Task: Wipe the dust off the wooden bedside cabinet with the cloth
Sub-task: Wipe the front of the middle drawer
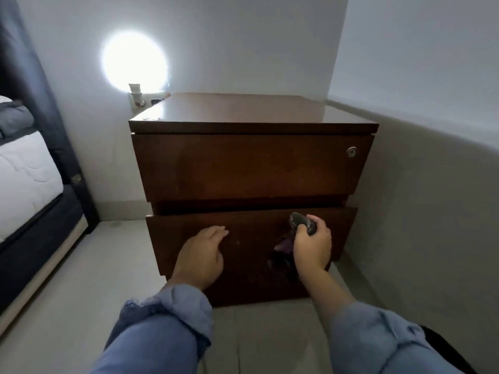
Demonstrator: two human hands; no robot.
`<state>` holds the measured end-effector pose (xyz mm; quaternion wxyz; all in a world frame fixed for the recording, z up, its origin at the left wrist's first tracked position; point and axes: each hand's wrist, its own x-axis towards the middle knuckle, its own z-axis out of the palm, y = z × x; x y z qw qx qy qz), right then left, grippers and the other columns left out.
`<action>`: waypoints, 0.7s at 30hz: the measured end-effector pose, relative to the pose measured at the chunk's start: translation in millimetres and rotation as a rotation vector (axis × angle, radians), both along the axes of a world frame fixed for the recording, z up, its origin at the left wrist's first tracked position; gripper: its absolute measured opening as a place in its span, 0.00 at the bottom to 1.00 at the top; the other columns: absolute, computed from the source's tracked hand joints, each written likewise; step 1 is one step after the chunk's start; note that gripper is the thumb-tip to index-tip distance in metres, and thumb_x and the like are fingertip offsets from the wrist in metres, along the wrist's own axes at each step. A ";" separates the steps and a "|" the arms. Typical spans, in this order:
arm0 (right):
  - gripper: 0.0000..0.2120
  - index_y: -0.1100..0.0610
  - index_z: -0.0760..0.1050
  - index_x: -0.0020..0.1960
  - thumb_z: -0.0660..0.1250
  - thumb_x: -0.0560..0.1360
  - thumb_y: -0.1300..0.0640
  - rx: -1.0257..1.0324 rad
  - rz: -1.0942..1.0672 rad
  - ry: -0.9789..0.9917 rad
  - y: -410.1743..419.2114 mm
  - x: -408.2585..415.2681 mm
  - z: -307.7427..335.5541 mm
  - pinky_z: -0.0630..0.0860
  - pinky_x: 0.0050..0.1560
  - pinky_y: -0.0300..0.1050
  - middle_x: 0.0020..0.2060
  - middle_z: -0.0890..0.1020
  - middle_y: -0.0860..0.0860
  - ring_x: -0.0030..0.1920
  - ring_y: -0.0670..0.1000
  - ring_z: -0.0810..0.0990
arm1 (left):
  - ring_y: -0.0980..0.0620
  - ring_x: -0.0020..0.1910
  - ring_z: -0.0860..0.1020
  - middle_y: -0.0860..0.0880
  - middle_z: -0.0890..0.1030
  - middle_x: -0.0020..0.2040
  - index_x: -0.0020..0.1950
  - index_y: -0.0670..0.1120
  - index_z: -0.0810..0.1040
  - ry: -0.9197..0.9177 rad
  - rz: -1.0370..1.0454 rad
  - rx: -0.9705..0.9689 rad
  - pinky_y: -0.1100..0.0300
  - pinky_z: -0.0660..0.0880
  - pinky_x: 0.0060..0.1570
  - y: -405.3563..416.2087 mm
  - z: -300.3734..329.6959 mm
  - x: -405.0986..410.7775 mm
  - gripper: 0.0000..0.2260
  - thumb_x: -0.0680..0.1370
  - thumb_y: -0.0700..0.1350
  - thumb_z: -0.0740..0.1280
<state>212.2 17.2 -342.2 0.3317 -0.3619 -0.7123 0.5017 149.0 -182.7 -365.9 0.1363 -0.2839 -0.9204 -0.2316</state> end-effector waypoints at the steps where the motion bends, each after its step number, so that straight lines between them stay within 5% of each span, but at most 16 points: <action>1: 0.16 0.53 0.72 0.64 0.61 0.77 0.56 -0.057 -0.081 0.007 12.5 0.4 2.2 0.70 0.56 0.48 0.62 0.72 0.55 0.57 0.57 0.75 | 0.53 0.74 0.61 0.51 0.63 0.76 0.75 0.49 0.64 0.031 -0.025 -0.062 0.59 0.55 0.72 6.9 -0.9 0.1 0.26 0.76 0.40 0.60; 5: 0.23 0.56 0.63 0.72 0.58 0.78 0.53 -0.319 -0.307 0.102 47.2 -9.9 14.0 0.69 0.61 0.52 0.69 0.63 0.57 0.62 0.61 0.72 | 0.55 0.76 0.38 0.54 0.38 0.78 0.78 0.49 0.43 0.008 -0.024 -0.380 0.47 0.39 0.73 23.1 -12.3 -1.6 0.36 0.75 0.41 0.59; 9: 0.24 0.57 0.55 0.76 0.52 0.81 0.58 -0.378 -0.320 0.229 62.7 -33.8 17.6 0.67 0.63 0.49 0.72 0.58 0.55 0.65 0.59 0.70 | 0.54 0.72 0.30 0.54 0.28 0.73 0.77 0.50 0.37 0.006 -0.008 -0.460 0.40 0.32 0.68 27.3 -22.0 -11.6 0.38 0.75 0.43 0.58; 14: 0.30 0.55 0.41 0.78 0.52 0.81 0.63 -0.377 -0.262 0.202 64.7 -65.2 5.9 0.68 0.55 0.43 0.74 0.50 0.53 0.60 0.56 0.71 | 0.52 0.74 0.30 0.53 0.27 0.73 0.73 0.51 0.30 0.042 0.030 -0.469 0.38 0.31 0.65 33.0 -31.2 -31.3 0.40 0.76 0.47 0.59; 18: 0.29 0.56 0.40 0.78 0.50 0.81 0.61 -0.245 -0.332 0.084 64.5 -86.6 -1.2 0.69 0.47 0.44 0.74 0.50 0.55 0.47 0.54 0.72 | 0.48 0.77 0.47 0.47 0.51 0.79 0.76 0.45 0.52 0.180 0.010 -0.470 0.34 0.40 0.67 36.0 -54.8 -49.6 0.47 0.62 0.47 0.72; 21: 0.31 0.55 0.40 0.78 0.51 0.80 0.63 -0.183 -0.355 0.051 64.3 -94.2 -8.9 0.66 0.43 0.41 0.74 0.50 0.56 0.42 0.52 0.67 | 0.48 0.77 0.45 0.46 0.55 0.78 0.75 0.43 0.58 0.224 0.021 -0.495 0.28 0.47 0.64 37.5 -67.3 -55.6 0.46 0.60 0.46 0.72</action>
